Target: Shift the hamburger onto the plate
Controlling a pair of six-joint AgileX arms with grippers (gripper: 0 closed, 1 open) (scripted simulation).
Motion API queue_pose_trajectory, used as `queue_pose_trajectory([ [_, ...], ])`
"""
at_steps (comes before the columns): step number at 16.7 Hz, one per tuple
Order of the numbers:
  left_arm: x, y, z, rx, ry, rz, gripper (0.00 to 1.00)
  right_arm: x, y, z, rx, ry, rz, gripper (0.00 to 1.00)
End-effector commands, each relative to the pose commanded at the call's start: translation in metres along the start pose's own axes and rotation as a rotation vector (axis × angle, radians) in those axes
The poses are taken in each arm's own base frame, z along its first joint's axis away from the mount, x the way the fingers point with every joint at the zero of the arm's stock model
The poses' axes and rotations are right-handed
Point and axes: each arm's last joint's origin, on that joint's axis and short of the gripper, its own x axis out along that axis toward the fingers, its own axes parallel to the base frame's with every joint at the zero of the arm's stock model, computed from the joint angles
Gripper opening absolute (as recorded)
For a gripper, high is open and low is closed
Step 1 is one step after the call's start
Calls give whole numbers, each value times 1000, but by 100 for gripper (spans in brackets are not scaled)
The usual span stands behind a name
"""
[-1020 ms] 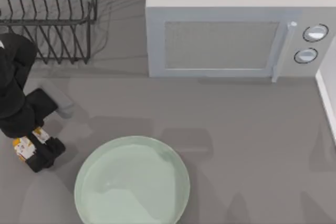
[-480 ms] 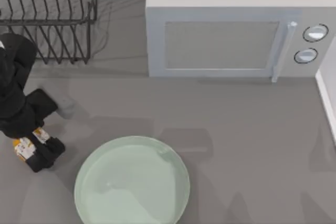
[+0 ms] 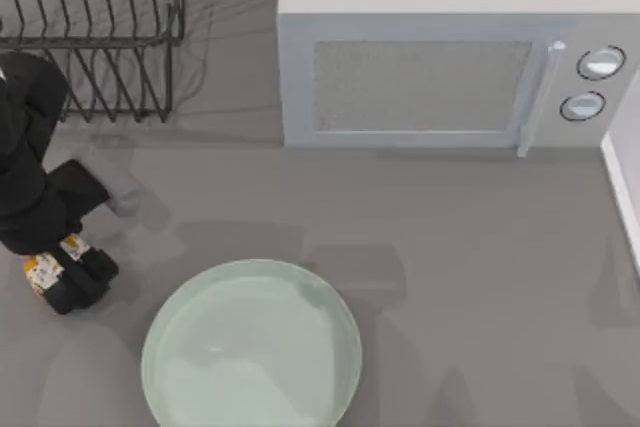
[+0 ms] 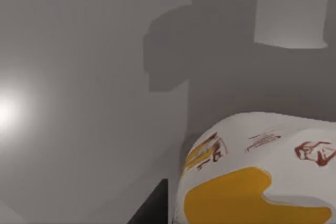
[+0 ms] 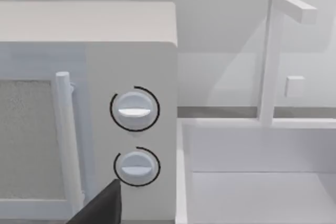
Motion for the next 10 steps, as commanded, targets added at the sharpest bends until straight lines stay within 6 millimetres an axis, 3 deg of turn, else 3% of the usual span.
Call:
queue_pose_trajectory([
  [7,-75,0,2,-1,15,-12,0,0,0,0,0,0,0,100],
  [10,-90,-2,1,-2,4,-3,0,0,0,0,0,0,0,100],
])
